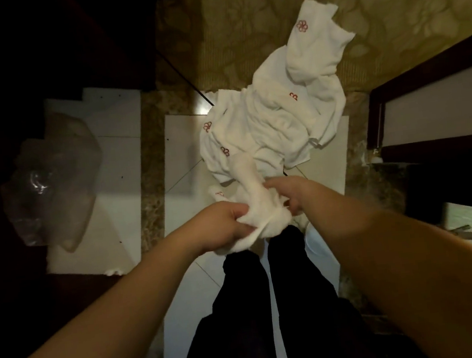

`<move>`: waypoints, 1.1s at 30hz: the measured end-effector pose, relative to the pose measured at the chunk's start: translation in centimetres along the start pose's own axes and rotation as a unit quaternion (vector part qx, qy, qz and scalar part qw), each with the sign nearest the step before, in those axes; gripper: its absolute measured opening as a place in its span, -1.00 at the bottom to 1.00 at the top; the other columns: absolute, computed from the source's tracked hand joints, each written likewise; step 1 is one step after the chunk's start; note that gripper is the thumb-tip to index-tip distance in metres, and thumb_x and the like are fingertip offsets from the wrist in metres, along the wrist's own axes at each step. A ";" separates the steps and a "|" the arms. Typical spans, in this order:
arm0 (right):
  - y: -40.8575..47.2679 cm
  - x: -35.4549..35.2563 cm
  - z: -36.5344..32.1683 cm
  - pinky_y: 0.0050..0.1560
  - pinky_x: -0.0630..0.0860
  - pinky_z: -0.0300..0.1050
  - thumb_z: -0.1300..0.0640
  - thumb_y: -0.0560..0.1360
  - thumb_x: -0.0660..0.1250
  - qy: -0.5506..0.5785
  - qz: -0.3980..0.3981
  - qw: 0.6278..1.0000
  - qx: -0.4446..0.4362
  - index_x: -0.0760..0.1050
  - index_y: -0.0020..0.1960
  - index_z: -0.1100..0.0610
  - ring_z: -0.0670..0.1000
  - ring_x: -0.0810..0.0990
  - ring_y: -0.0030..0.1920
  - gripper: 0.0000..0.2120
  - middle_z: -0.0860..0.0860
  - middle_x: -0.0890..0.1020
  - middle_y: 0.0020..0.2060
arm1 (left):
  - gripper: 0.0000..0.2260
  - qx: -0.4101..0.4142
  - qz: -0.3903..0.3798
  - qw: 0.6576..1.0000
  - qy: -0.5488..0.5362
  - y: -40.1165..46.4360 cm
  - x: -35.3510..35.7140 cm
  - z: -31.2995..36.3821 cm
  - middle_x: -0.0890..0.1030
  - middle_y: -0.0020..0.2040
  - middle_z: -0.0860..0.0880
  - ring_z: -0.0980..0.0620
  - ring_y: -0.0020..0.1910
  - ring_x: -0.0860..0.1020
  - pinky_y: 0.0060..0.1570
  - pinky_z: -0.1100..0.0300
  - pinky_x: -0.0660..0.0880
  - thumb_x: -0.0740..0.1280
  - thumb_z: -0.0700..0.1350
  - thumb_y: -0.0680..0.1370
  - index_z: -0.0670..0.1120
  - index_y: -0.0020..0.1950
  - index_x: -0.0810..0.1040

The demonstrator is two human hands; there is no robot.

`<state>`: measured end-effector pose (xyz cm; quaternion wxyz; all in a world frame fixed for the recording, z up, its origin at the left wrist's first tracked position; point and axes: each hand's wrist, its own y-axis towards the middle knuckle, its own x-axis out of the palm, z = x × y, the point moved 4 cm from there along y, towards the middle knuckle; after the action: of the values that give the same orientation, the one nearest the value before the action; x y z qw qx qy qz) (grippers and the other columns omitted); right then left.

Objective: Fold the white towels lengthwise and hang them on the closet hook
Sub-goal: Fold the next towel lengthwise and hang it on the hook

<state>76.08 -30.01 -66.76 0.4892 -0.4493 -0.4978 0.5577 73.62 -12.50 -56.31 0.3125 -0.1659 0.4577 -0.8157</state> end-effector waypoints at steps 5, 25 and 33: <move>-4.1 1.2 2.1 -0.04 0.60 -0.03 0.39 0.56 0.13 0.181 0.014 0.980 -0.075 0.47 0.03 0.30 0.16 0.54 -0.10 -0.85 0.17 0.53 -0.10 | -0.86 0.006 0.022 0.999 0.035 -5.5 0.9 -0.3 0.64 -0.06 -0.20 0.04 -0.20 0.54 -0.28 0.23 0.39 0.40 -0.12 0.52 -0.18 0.01 0.60; -44.7 9.2 2.7 -0.10 0.57 -0.06 -0.11 0.26 0.56 -0.211 -0.072 0.790 -0.572 0.70 -0.05 -0.08 -0.01 0.66 -0.11 -0.72 -0.06 0.71 -0.19 | -0.84 0.039 0.257 0.951 -0.165 -26.6 4.0 1.1 0.66 0.05 0.00 0.05 0.00 0.60 -0.01 0.18 0.51 0.39 -0.08 0.59 0.08 0.16 0.61; -52.4 13.4 11.3 0.00 0.65 0.02 -0.04 0.45 0.46 -0.279 -0.127 0.676 -0.670 0.61 0.11 0.01 0.05 0.72 -0.03 -0.73 0.06 0.73 -0.03 | -0.69 0.081 0.486 0.840 -0.227 -35.3 7.1 1.3 0.61 0.14 -0.13 -0.08 0.08 0.57 0.09 0.11 0.50 0.43 -0.16 0.56 -0.18 0.27 0.51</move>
<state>68.48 -16.70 -13.64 -0.0379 -0.4128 -0.9037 0.1067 56.43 -4.44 -25.73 0.7760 -0.0770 0.3284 -0.5329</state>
